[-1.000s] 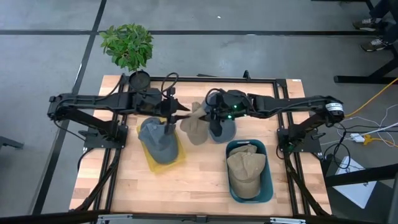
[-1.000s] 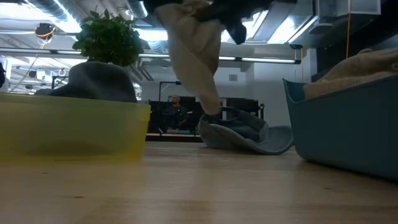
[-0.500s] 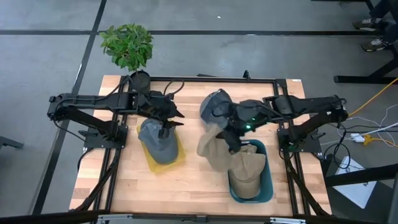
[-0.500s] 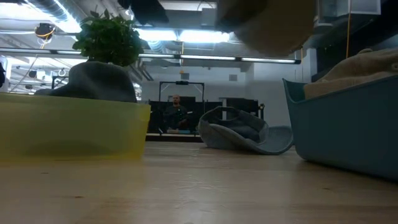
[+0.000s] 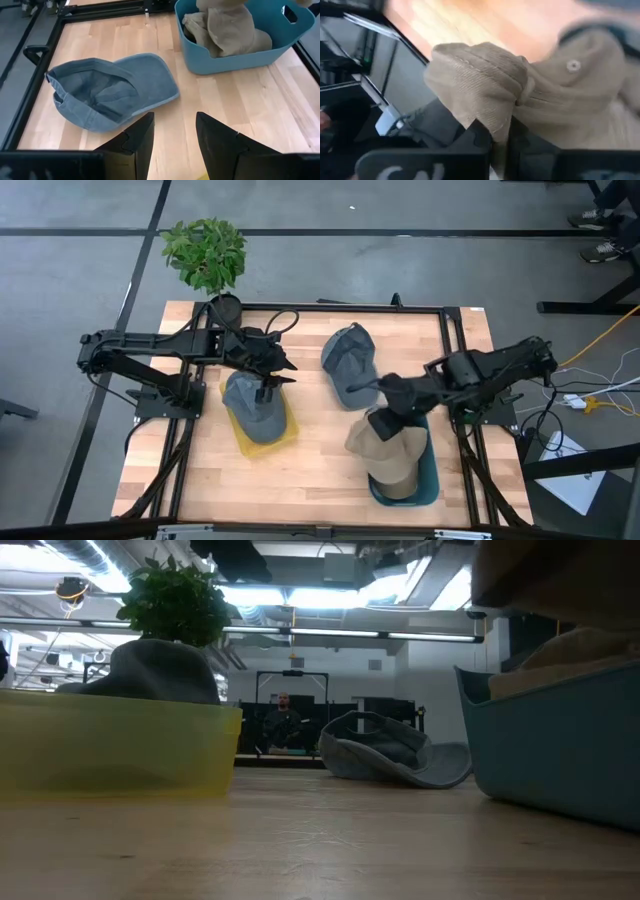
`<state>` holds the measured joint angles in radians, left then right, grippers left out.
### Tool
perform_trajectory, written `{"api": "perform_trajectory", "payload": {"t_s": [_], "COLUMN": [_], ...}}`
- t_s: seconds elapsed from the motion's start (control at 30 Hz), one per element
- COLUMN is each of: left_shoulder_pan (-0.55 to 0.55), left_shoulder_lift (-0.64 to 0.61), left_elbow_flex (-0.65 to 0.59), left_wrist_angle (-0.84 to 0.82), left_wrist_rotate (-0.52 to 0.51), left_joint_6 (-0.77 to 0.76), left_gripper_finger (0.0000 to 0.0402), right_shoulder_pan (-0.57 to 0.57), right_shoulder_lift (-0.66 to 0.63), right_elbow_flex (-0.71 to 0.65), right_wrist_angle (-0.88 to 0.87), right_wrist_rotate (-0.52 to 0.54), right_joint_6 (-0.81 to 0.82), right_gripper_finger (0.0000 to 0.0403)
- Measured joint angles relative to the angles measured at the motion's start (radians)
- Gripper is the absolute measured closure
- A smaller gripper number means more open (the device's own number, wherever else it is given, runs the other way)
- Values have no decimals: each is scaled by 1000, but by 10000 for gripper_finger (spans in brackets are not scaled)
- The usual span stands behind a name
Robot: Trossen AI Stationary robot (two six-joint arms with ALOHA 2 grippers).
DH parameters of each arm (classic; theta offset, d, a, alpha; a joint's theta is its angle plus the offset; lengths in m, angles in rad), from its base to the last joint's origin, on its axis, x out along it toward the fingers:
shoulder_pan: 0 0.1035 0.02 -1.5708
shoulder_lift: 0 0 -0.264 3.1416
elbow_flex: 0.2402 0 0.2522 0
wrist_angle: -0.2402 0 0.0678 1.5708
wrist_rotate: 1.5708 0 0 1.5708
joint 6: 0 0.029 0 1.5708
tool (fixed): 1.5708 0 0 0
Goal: Pick & Place hat
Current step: Put the brown cap into the yellow bin
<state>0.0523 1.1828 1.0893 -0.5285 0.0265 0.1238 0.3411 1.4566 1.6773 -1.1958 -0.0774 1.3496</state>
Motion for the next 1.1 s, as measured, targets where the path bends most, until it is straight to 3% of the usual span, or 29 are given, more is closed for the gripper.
{"api": "perform_trajectory", "payload": {"t_s": [0.17,0.33,0.6,0.97,1.1], "left_shoulder_pan": [0,0,0,0,0], "left_shoulder_lift": [0,0,0,0,0], "left_elbow_flex": [0,0,0,-1,-1], "left_wrist_angle": [1,1,1,0,1], "left_wrist_rotate": [0,0,0,0,0], "left_joint_6": [20,38,39,37,31], "left_gripper_finger": [261,261,260,260,260], "right_shoulder_pan": [30,49,88,158,160], "right_shoulder_lift": [19,22,18,40,63], "right_elbow_flex": [0,0,65,129,129], "right_wrist_angle": [-59,-59,-143,-338,-341], "right_wrist_rotate": [-94,-187,-238,82,71], "right_joint_6": [145,186,246,399,422], "right_gripper_finger": [387,387,387,387,387]}}
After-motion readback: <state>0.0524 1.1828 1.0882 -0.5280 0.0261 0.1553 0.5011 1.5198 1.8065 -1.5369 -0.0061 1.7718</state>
